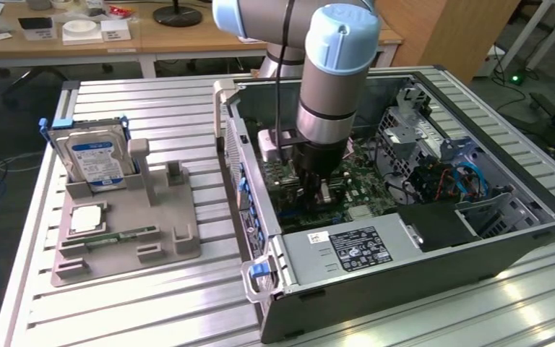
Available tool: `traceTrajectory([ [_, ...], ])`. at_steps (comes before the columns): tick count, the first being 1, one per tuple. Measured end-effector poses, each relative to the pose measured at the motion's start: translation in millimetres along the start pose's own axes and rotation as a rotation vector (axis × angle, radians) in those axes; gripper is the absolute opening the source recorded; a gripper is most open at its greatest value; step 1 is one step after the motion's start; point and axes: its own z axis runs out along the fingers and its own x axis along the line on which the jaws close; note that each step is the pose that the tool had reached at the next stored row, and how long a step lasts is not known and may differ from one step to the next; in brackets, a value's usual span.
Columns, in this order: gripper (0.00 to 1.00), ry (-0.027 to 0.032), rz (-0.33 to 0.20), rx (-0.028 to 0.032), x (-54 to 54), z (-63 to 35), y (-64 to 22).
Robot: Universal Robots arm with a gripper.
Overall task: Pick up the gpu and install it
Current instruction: 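Insert the gpu into the slot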
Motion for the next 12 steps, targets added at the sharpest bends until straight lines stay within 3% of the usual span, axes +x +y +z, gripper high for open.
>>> traceTrajectory([
  [12, 0.36, 0.0, 0.0, 0.0003, 0.0, -50.9, -2.2],
])
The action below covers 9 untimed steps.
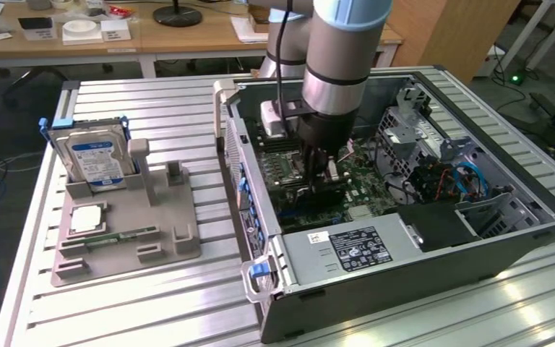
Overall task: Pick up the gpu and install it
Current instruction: 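Insert the gpu into the slot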
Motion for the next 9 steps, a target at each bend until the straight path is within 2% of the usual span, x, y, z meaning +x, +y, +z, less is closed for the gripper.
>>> traceTrajectory([
  [3, 0.36, 0.0002, 0.0, 0.0005, 0.0, -10.9, -0.5],
  [6, 0.34, -0.0001, 0.0, 0.0008, 0.0, -11.2, -0.5],
  [8, 0.22, -0.0001, 0.0, 0.0007, 0.0, -11.2, -0.5],
  [9, 0.22, -0.0001, 0.0, 0.0007, 0.0, -11.2, -0.5],
])
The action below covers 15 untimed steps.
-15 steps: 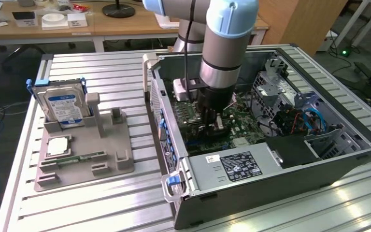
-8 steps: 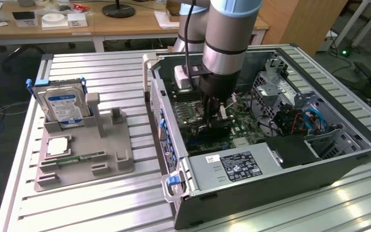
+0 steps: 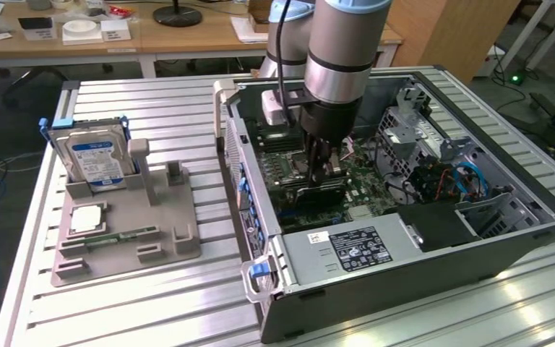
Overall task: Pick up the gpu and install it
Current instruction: 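Insert the gpu into the slot, then press down on the gpu until it lock into place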
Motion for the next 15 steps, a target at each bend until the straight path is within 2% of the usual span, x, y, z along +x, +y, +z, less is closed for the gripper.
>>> traceTrajectory([
  [2, 0.1, 0.0001, 0.0, 0.0, 0.0, 0.0, 0.0],
  [15, 0.11, 0.0001, 0.0, -0.0001, 0.0, 0.0, 0.0],
])
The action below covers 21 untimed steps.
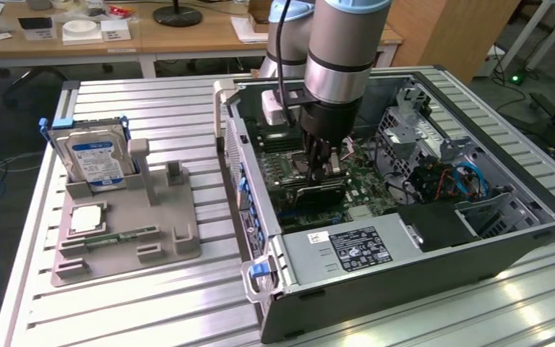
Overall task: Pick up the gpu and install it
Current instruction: 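Press down on the gpu until it lock into place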
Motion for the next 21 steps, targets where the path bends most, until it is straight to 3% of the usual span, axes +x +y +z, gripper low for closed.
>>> traceTrajectory([
  [6, 0.11, 0.0002, 0.0, 0.0002, 0.1, -0.2, 1.5],
  [11, 0.11, -0.0003, 0.0, 0.004, 0.6, -0.6, 12.0],
  [18, 0.11, 0.0021, -0.001, 0.0043, 1.4, -1.1, 29.0],
  [20, 0.11, 0.0023, -0.001, 0.0031, 1.5, -2.9, 29.2],
  [21, 0.11, 0.0024, -0.001, -0.0004, 1.5, -4.3, 29.1],
])
